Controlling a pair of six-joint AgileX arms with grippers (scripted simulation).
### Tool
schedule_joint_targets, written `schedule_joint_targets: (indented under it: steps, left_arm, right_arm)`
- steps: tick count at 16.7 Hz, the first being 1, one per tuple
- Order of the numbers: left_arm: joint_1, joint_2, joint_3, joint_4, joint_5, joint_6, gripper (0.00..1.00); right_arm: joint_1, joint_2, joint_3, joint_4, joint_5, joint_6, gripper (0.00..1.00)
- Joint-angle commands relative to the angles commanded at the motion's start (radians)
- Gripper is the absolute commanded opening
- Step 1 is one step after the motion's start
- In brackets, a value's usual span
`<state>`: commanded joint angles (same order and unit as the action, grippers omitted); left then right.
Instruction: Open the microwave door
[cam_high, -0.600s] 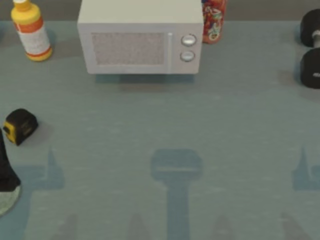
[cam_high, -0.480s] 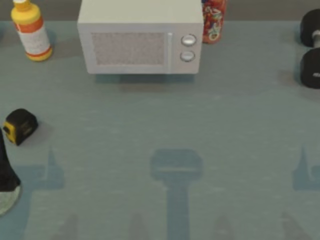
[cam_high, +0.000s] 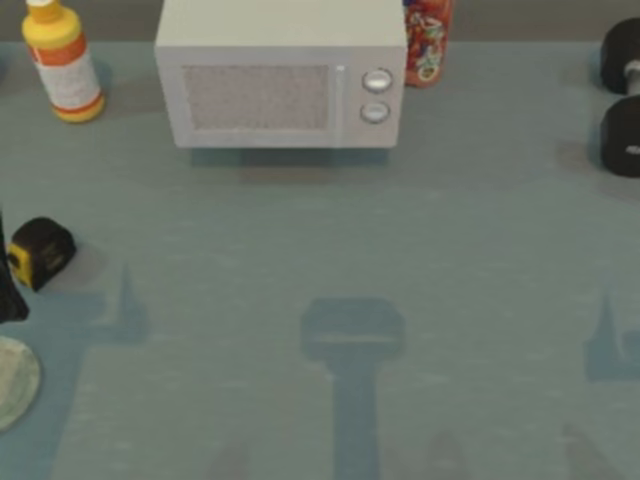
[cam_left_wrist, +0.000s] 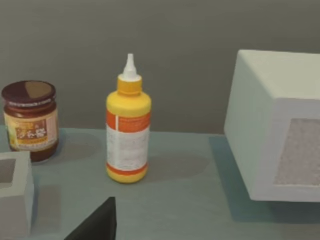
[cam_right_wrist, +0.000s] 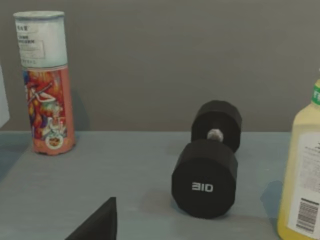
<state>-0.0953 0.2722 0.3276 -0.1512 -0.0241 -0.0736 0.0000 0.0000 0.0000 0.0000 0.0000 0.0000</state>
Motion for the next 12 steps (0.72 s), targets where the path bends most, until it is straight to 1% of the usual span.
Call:
schedule_joint_targets:
  steps: [5, 12]
  left_arm:
    - [-0.11, 0.385, 0.424, -0.22, -0.051, -0.098, 1.0]
    - [-0.295, 1.052, 1.143, -0.607, -0.144, -0.266, 1.0]
  right_arm:
    - [0.0, 0.0, 0.0, 0.0, 0.0, 0.0, 1.0]
    - [0.0, 0.0, 0.0, 0.0, 0.0, 0.0, 1.0]
